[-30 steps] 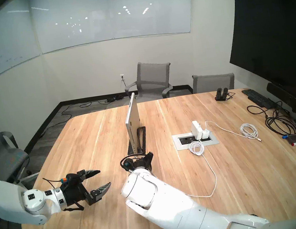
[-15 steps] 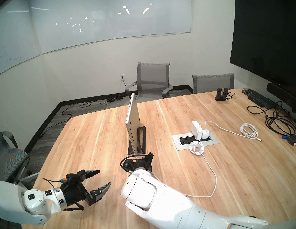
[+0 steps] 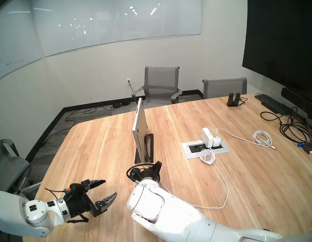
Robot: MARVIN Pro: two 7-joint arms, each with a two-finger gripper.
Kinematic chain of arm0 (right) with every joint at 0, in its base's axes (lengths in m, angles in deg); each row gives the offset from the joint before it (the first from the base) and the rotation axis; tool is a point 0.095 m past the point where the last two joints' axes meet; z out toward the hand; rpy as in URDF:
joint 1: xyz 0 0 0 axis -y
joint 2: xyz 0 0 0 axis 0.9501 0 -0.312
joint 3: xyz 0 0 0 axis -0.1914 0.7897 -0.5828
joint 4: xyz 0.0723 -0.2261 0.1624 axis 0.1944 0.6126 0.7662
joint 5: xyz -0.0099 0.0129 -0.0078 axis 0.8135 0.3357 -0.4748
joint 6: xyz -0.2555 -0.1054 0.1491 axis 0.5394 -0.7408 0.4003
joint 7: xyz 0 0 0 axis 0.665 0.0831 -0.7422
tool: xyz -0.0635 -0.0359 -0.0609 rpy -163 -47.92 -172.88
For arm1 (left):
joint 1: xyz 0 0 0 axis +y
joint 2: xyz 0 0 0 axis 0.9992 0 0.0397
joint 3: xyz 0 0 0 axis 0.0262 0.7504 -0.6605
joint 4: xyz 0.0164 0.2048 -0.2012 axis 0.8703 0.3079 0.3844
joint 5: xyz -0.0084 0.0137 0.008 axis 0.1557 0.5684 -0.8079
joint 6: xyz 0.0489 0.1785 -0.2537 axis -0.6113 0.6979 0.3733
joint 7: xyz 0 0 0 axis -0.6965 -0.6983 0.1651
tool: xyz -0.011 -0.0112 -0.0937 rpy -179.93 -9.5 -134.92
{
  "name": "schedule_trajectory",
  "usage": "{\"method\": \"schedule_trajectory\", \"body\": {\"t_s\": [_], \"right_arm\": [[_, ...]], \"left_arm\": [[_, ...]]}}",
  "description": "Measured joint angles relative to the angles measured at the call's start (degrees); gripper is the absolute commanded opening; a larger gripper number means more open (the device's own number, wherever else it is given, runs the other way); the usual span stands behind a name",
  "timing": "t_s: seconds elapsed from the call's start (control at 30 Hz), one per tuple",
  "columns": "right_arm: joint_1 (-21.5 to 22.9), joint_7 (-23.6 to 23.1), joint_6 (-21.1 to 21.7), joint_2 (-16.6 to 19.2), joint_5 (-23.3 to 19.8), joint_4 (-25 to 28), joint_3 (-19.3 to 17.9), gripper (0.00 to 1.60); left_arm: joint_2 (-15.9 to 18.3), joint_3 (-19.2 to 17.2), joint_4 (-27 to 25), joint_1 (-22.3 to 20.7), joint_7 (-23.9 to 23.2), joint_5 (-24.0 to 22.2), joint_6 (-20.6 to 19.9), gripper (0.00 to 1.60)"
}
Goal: Plug the charging cable into the port of a MacBook
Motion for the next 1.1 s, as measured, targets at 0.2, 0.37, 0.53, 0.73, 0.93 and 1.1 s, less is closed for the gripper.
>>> {"method": "schedule_trajectory", "body": {"t_s": [0.2,0.37,0.53,0.73,0.93,1.1], "right_arm": [[0.0,0.3,0.0,-0.4,0.1,-0.4,-0.2,0.0],[-0.1,0.6,0.0,-0.6,0.2,-0.5,-0.4,0.0],[-0.3,1.0,0.0,-0.8,0.3,-0.5,-0.7,0.0],[-0.5,1.0,0.0,-0.8,0.3,-0.4,-0.9,0.0],[-0.6,0.9,0.0,-0.8,0.3,-0.3,-1.0,0.0],[-0.8,0.9,-0.1,-0.8,0.3,-0.3,-1.0,0.0]], "left_arm": [[0.0,0.0,0.0,0.0,0.0,0.0,0.0,1.6],[0.0,0.0,0.0,0.0,0.0,0.0,0.0,1.6],[0.0,0.0,0.0,0.0,0.0,0.0,0.0,1.6],[0.0,0.0,0.0,0.0,0.0,0.0,0.0,1.6],[0.0,0.0,0.0,0.0,0.0,0.0,0.0,1.6],[0.0,0.0,0.0,0.0,0.0,0.0,0.0,1.6]]}}
